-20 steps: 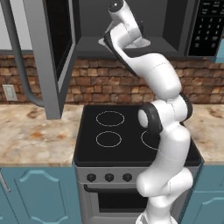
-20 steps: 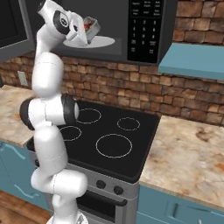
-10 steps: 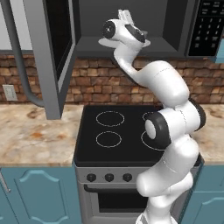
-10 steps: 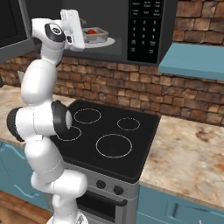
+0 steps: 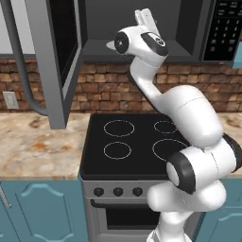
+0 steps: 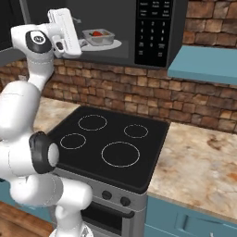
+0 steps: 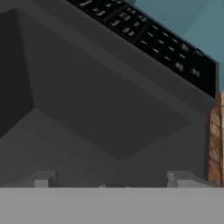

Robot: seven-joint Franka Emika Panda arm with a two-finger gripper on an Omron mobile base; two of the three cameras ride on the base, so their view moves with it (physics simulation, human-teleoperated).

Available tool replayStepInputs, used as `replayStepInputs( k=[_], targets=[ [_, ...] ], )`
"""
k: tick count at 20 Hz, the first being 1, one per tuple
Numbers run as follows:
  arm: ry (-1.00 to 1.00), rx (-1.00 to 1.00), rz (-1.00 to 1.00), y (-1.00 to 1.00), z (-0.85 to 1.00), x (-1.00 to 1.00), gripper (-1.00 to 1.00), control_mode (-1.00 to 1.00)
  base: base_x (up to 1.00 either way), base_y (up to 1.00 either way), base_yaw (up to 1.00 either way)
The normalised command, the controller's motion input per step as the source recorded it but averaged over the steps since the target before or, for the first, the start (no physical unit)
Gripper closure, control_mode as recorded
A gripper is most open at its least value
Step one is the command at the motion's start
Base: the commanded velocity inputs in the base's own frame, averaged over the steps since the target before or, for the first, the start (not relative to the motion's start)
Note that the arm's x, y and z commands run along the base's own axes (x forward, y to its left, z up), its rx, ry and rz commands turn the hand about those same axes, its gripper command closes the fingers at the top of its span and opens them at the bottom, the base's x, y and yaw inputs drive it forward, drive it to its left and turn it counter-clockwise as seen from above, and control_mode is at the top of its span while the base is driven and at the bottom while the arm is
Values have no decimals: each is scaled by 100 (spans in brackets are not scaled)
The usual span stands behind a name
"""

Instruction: Place the tupperware containing the chicken drumstick and bell pepper meal in the microwave. Close the microwave door and press the start button to reheat the meal.

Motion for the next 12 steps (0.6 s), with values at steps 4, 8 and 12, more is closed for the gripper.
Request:
replayStepInputs(
  k=[4,8,12],
  targets=[
    [0,0,0,0,28,-100,-100,-100,0,0,0],
    [0,4,0,0,12,-100,-100,-100,0,0,0],
    [0,-2,18,1,-1,-100,-100,-100,0,0,0]
  ],
)
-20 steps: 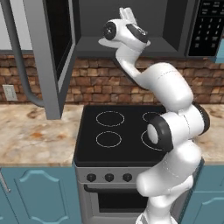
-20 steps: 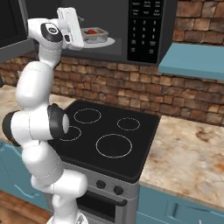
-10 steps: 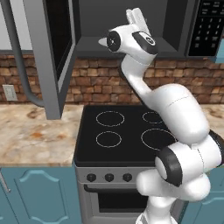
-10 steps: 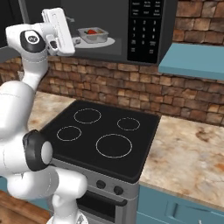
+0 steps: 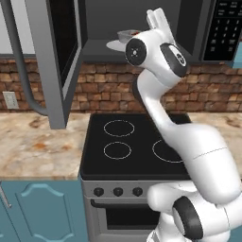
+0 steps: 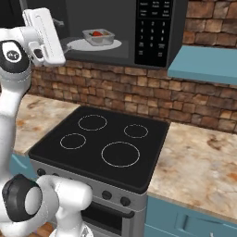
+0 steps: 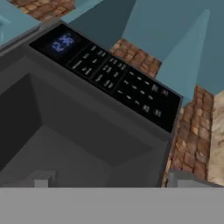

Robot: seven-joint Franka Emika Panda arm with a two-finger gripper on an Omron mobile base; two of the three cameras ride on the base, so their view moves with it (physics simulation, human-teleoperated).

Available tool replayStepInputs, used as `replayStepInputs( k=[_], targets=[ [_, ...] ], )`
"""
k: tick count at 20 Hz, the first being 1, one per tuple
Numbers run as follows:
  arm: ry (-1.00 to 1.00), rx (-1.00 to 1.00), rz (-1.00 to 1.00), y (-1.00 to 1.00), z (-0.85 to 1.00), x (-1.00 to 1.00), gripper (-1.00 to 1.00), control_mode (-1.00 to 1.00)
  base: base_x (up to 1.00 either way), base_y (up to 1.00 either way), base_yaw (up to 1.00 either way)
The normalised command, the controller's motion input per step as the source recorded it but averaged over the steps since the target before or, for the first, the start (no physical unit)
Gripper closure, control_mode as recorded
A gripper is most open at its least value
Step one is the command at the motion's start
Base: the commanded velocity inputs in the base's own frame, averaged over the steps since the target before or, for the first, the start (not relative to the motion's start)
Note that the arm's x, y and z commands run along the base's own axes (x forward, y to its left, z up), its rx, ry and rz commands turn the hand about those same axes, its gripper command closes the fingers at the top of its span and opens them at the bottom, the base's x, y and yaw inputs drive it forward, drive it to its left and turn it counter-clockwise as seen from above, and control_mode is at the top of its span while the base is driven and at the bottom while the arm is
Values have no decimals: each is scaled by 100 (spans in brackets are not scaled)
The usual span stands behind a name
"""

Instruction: Place the tupperware containing the chicken drumstick and bell pepper meal in the microwave. Close the microwave door and press the start button to reheat the meal.

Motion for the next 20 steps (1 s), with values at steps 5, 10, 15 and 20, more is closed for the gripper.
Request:
replayStepInputs(
  k=[5,10,15,20],
  targets=[
    [0,-28,41,14,-1,-100,-100,-100,0,0,0],
    [0,-31,46,9,0,-100,-100,-100,0,0,0],
    [10,-29,39,39,2,-100,-100,-100,0,0,0],
    [22,-43,23,60,8,-86,-100,-100,0,0,0]
  ],
)
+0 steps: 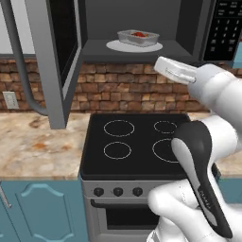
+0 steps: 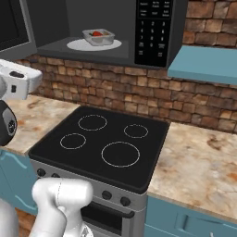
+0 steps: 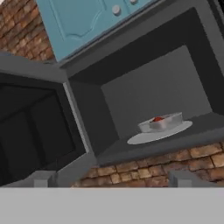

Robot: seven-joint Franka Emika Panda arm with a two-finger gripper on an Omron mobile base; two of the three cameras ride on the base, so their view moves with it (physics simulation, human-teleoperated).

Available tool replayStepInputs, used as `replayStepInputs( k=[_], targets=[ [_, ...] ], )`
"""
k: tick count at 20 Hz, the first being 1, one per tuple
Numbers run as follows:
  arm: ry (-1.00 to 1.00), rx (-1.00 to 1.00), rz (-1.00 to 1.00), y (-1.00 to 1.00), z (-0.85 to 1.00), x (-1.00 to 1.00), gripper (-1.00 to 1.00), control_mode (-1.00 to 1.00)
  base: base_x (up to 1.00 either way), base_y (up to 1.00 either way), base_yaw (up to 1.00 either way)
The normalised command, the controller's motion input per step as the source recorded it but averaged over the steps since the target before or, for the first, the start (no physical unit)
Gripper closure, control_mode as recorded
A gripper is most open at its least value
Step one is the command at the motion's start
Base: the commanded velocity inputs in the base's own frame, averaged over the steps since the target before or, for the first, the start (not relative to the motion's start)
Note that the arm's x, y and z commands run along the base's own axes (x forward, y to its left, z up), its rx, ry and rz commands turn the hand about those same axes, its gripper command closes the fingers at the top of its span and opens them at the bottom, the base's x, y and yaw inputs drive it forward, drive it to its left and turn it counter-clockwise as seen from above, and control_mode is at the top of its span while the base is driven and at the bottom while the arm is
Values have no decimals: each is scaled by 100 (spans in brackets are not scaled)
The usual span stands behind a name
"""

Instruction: Place the tupperware containing the chicken drumstick and bell pepper meal in the microwave. Close the microwave door and press the start button to reheat the meal.

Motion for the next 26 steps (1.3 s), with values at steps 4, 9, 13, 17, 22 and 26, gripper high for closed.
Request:
replayStepInputs(
  k=[4,9,13,17,22,26],
  targets=[
    [28,-48,4,48,10,-34,-100,-100,0,0,0],
    [13,-56,0,35,0,-21,-100,-100,0,0,0],
    [-4,-55,-1,22,-44,-50,-100,-100,0,0,0],
    [-15,-51,-1,21,-86,-29,-100,-100,0,0,0],
    [-9,-41,-2,30,-25,-28,-100,-100,0,0,0],
    [-7,-29,-5,46,5,-12,-100,-100,0,0,0]
  ],
)
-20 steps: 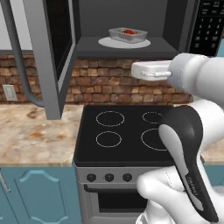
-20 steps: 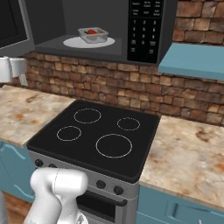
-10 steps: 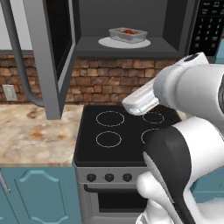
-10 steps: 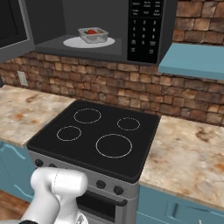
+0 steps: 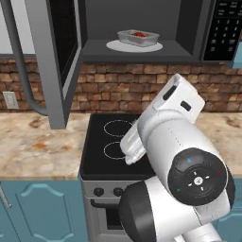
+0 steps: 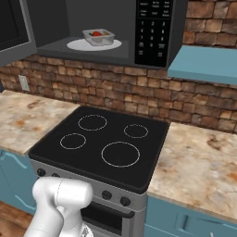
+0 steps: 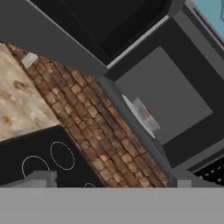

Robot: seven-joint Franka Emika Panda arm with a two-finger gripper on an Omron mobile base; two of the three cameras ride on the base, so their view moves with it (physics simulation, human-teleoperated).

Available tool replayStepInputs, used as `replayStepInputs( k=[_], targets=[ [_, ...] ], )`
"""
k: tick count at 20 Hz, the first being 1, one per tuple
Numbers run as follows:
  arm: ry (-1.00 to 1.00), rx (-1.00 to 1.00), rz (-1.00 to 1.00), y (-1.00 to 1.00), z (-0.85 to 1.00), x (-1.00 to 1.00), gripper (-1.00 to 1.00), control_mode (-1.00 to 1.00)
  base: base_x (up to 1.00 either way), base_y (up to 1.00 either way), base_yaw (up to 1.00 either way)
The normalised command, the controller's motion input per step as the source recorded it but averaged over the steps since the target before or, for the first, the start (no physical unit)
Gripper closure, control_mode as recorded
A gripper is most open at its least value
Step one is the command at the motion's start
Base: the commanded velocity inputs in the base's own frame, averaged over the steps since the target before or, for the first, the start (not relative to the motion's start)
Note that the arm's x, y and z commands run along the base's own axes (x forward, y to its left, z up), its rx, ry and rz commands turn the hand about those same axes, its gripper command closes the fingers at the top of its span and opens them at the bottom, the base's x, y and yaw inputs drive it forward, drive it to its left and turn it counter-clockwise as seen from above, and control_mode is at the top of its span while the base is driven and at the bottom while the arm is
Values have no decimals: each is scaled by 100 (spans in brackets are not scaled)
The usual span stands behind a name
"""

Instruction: Place the tupperware containing the chicken drumstick and bell pepper meal in the microwave. Close the microwave door and press the start button to reheat the meal.

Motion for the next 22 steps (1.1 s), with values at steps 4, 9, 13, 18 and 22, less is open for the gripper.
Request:
replayStepInputs(
  k=[4,9,13,18,22],
  targets=[
    [-12,-23,-7,58,10,-26,-100,-100,0,0,0],
    [-20,-16,-5,55,0,-26,-100,-100,0,0,0],
    [-21,-15,-4,59,0,-12,-100,-100,0,0,0],
    [-15,-18,-4,65,3,-14,-100,-100,0,0,0],
    [-4,-19,-4,71,1,-5,-100,-100,0,0,0]
  ],
)
